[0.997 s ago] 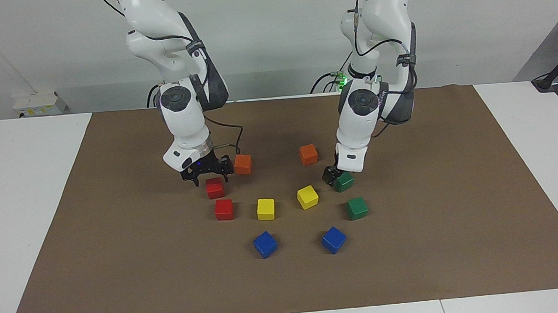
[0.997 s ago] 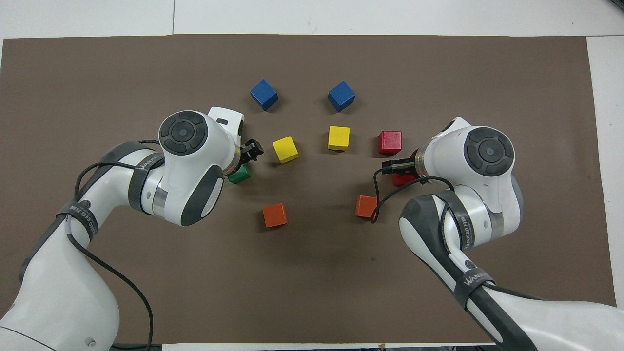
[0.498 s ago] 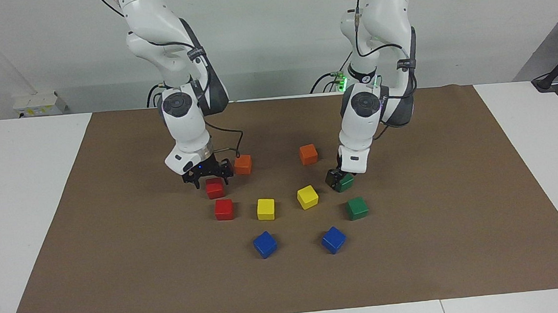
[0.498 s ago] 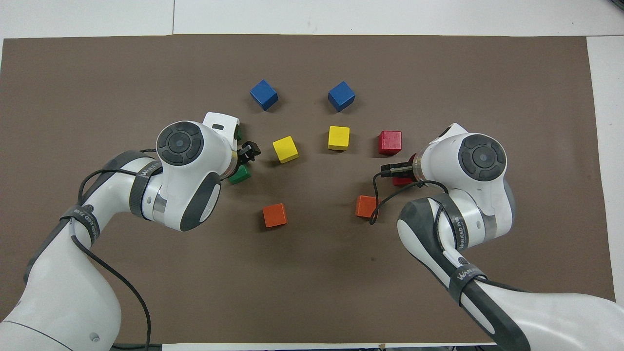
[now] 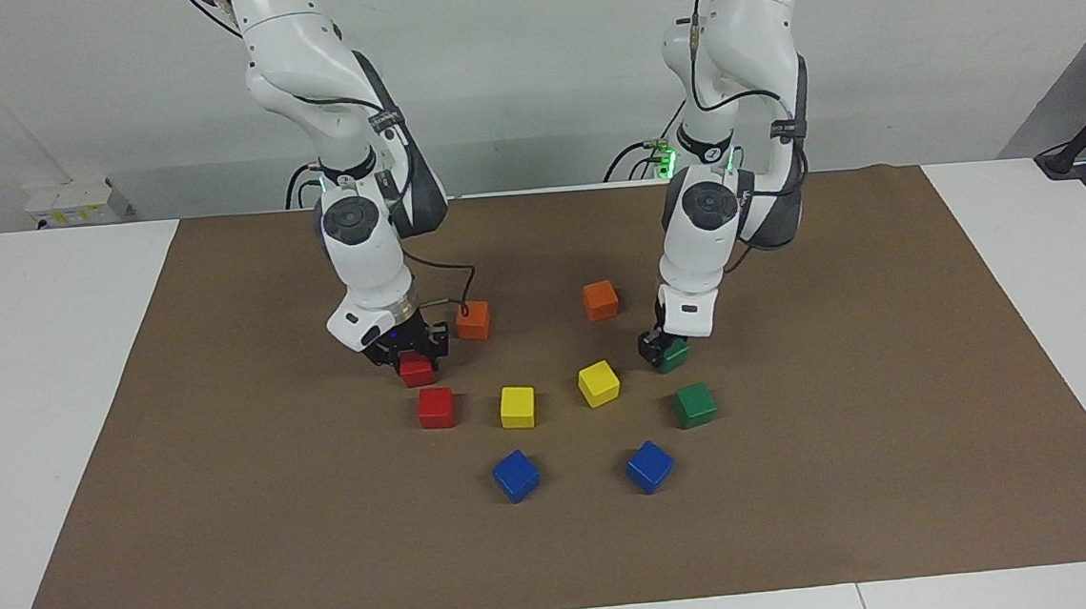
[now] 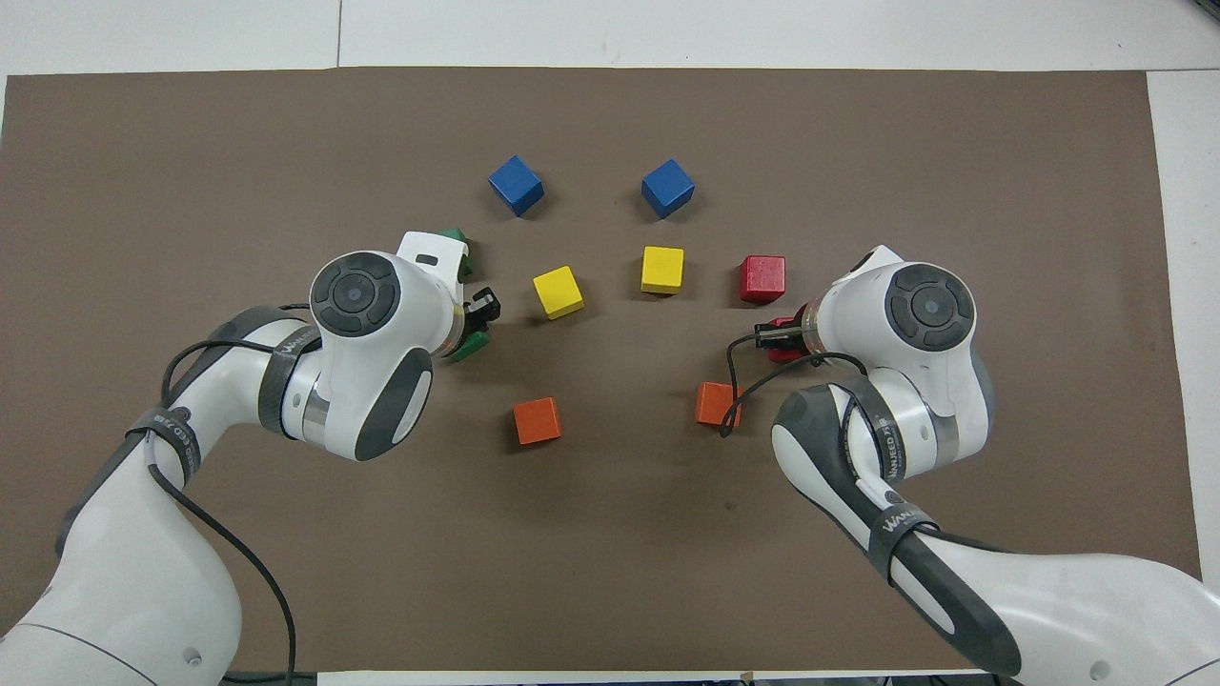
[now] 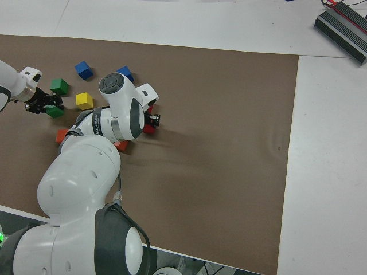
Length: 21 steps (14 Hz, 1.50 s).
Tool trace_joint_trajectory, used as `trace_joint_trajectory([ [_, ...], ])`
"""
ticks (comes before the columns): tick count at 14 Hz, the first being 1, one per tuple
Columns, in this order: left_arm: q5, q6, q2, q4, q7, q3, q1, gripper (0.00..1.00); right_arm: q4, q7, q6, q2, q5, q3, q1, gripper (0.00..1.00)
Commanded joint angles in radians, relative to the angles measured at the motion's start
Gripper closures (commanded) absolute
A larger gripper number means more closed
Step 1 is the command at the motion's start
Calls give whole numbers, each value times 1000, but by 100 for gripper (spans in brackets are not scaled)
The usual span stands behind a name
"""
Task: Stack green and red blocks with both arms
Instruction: 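Carry the green cube outward with the left gripper while the right carries red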
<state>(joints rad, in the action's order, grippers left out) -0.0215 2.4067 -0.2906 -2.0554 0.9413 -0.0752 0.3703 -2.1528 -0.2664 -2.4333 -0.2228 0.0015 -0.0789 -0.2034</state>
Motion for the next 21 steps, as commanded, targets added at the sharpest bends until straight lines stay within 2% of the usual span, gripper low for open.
trace_joint_trajectory([
  [1,-24,28,19,-26,8,2,-1,100,130,38,194,17,0,2,44,100],
  [2,-24,20,21,-23,7,2,-2,100,199,90,270,16,-3,2,77,100],
  [4,-24,11,33,-11,-5,5,-16,100,257,255,290,3,-3,2,171,100],
  [6,-24,-50,74,12,-92,5,-65,100,225,410,212,3,-5,2,258,100],
  [9,-23,-162,148,12,-431,2,-207,100,173,458,189,11,-5,2,329,100],
  [12,-15,-173,157,3,-741,2,-374,100,108,455,119,23,-5,2,337,100],
  [16,-2,-160,165,-28,-1097,0,-585,100,84,458,109,17,-5,2,340,100],
  [21,17,-52,142,-89,-1234,2,-648,100,41,463,40,11,-5,2,349,100],
])
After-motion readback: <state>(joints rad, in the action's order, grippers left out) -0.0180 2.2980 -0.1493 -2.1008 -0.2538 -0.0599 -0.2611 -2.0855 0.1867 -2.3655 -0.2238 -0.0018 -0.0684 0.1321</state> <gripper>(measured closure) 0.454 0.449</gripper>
